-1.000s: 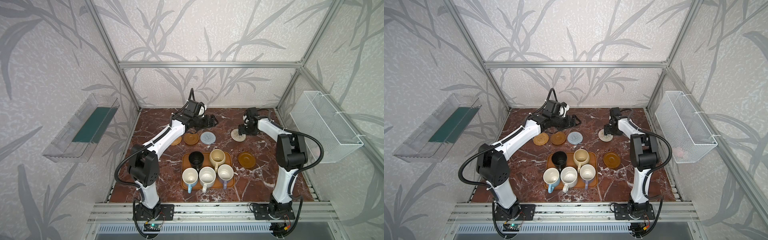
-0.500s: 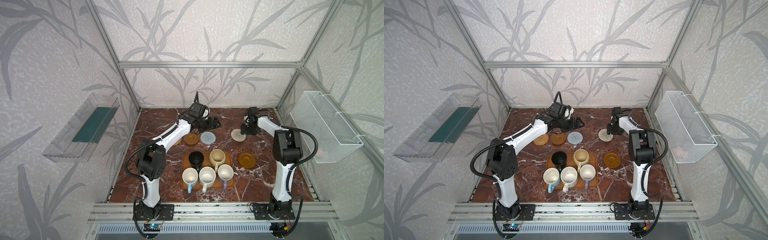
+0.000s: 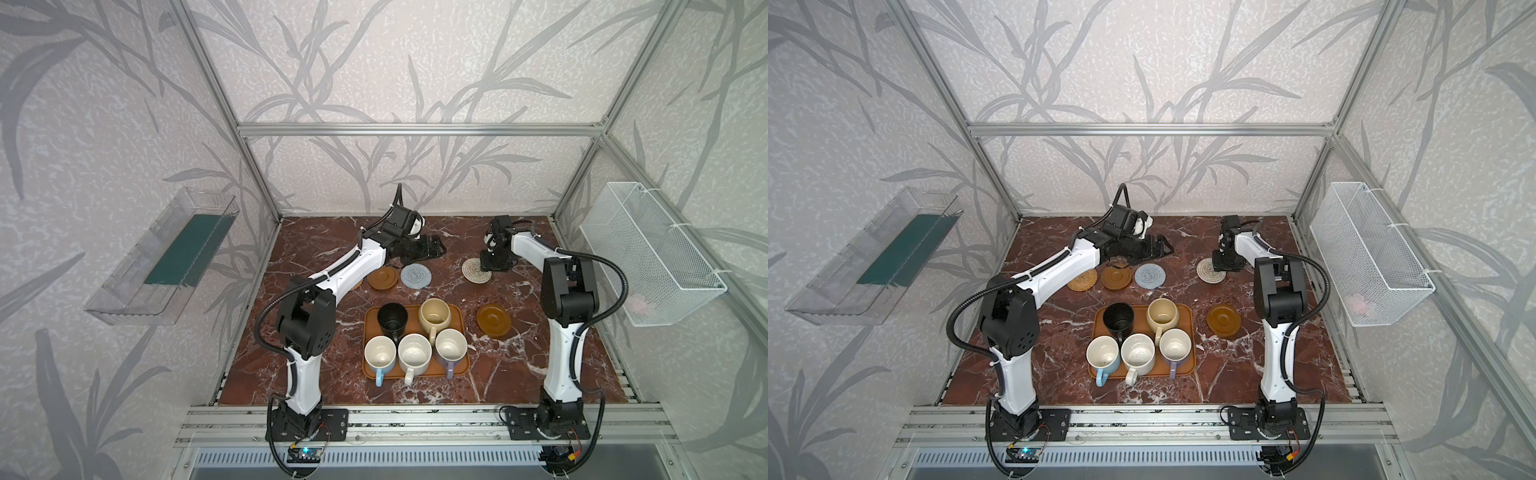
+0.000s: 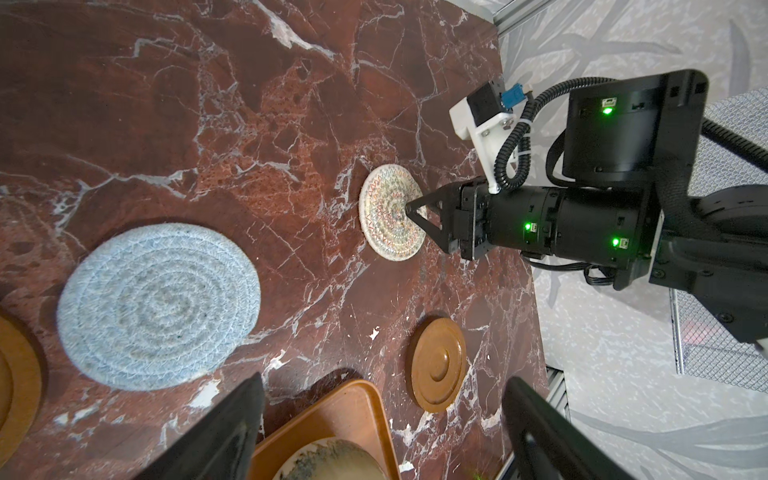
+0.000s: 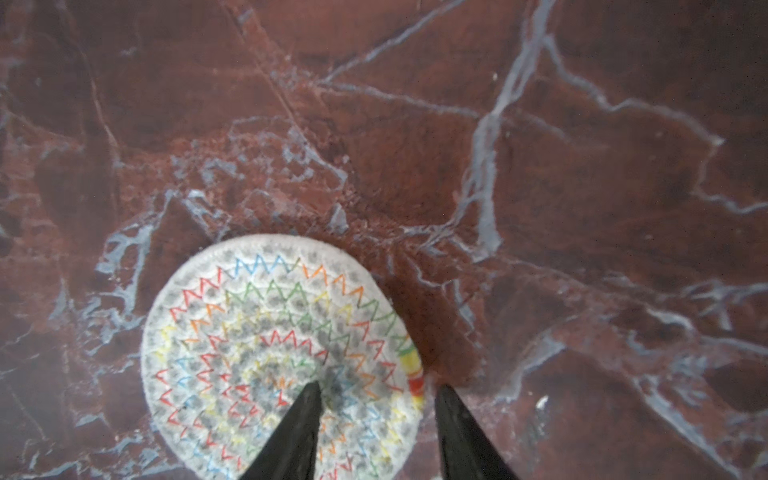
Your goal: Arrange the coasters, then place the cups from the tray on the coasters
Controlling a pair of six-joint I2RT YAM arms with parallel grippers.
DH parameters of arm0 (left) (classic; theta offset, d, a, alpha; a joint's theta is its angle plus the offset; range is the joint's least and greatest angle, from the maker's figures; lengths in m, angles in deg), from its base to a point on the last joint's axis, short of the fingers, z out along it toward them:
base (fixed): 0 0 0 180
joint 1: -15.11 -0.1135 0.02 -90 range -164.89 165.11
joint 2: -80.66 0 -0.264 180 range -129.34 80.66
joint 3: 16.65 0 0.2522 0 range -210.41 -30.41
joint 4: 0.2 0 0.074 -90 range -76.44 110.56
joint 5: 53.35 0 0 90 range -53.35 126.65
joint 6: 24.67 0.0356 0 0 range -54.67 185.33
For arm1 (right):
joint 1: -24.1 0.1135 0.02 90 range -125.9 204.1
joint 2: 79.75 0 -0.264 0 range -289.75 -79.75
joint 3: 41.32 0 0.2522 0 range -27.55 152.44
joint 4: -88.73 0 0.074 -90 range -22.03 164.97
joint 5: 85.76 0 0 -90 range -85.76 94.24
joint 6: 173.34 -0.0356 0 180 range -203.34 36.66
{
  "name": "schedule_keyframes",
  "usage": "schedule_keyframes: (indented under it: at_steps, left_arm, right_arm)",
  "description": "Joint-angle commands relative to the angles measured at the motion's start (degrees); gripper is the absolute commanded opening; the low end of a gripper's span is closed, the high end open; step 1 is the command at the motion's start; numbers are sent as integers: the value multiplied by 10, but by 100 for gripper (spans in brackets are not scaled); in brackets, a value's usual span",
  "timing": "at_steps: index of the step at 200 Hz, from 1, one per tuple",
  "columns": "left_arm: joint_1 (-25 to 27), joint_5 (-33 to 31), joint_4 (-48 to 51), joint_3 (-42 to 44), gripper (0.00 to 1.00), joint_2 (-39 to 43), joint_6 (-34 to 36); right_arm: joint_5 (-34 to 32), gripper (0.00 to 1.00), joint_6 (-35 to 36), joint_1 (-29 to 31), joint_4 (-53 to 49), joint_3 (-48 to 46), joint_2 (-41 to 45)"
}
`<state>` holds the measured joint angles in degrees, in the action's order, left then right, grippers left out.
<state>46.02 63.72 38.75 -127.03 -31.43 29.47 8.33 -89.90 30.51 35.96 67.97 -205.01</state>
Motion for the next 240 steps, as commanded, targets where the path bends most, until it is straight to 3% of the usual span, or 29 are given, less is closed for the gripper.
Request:
schedule_keyframes:
  at_steps: [1, 21, 86, 131, 153, 240]
  left_arm:
    - [3, 2, 2, -18, 92, -9, -3]
    - [2, 8, -3, -12, 92, -13, -9]
    - [2, 18, 14, -1, 92, -4, 7]
    - [12, -23, 42, 16, 92, 28, 37]
    - [6, -14, 12, 46, 92, 48, 16]
    - [6, -14, 42, 38, 92, 68, 36]
  right_arm:
    - [13, 43, 4, -1, -19, 13, -14]
    - [17, 39, 8, -1, -25, 13, -17]
    - [29, 38, 27, 4, -52, 17, -32]
    - [21, 39, 39, 28, -67, 13, -27]
    - [29, 39, 40, 39, -70, 13, -27]
    - [19, 38, 36, 94, -80, 23, -28]
